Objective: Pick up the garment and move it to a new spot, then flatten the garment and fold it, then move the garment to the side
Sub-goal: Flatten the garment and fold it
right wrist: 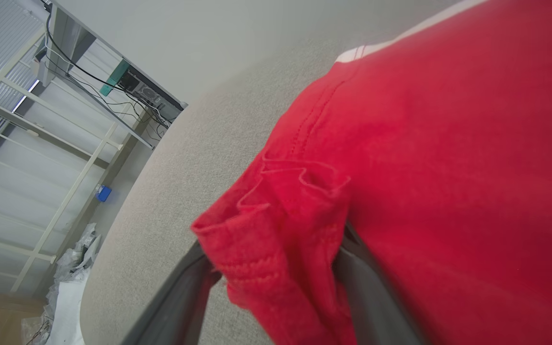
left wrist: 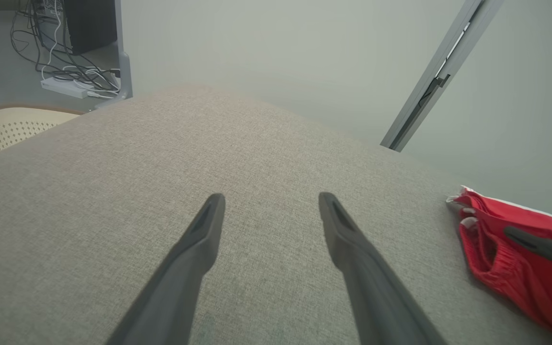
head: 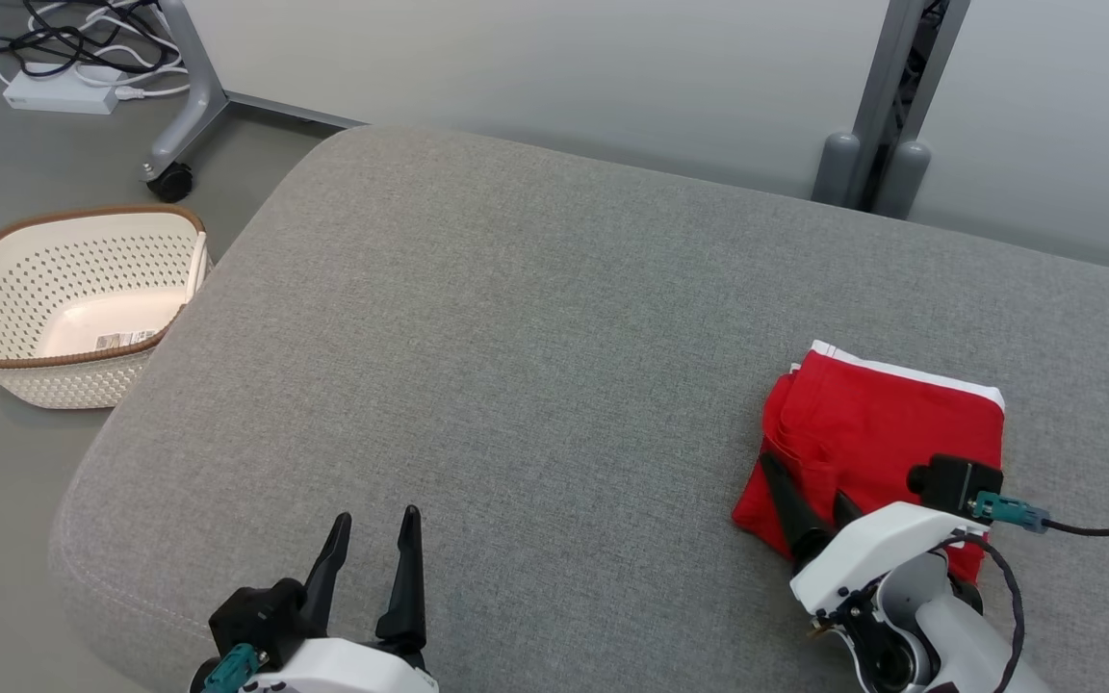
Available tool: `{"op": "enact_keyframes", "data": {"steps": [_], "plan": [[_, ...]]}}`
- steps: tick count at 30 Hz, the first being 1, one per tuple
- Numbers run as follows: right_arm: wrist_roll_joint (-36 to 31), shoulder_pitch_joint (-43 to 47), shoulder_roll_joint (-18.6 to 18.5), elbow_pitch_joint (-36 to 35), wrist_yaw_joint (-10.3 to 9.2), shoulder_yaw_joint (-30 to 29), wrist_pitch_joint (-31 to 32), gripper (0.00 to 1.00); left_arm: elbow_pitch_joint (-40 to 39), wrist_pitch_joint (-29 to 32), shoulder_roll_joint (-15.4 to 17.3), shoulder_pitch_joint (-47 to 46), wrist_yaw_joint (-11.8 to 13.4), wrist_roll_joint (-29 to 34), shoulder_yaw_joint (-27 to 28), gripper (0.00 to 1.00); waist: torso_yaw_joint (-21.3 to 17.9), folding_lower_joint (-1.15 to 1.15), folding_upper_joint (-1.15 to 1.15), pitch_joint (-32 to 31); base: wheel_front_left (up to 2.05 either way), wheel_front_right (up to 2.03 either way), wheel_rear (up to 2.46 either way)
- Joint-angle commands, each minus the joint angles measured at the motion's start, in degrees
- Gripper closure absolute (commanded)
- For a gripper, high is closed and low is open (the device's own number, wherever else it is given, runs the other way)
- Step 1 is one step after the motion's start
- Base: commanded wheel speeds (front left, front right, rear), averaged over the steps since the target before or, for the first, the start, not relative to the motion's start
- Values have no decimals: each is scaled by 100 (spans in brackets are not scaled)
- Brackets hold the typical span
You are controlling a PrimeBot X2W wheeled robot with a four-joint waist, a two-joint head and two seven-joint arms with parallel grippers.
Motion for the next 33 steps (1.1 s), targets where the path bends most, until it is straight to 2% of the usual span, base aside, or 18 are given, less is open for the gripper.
{"op": "enact_keyframes", "data": {"steps": [1, 17, 25, 29, 33], "plan": [[57, 6, -39, 0, 1, 29, -23, 0, -21, -15, 24, -66, 23, -14, 6, 0, 6, 0, 0, 6, 0, 0, 0], [322, 237, -38, -411, 1, 928, -19, 0, 50, -15, 24, -145, 34, -15, -13, 0, -87, 0, 0, -49, 0, 0, 0], [425, -66, -44, -511, 1, 819, -248, 0, -59, -15, 24, -122, -15, 90, 117, 0, -460, 0, 0, -239, 0, 0, 0], [-56, -296, -55, -511, 1, 513, -377, 0, -201, -15, 24, -158, -59, 153, 208, 0, -806, 0, 0, -357, 0, 0, 0], [-884, -422, -279, -696, 1, 208, -485, 0, -384, -15, 23, -143, -70, 125, 321, 0, -1179, 0, 0, -465, 0, 0, 0]]}}
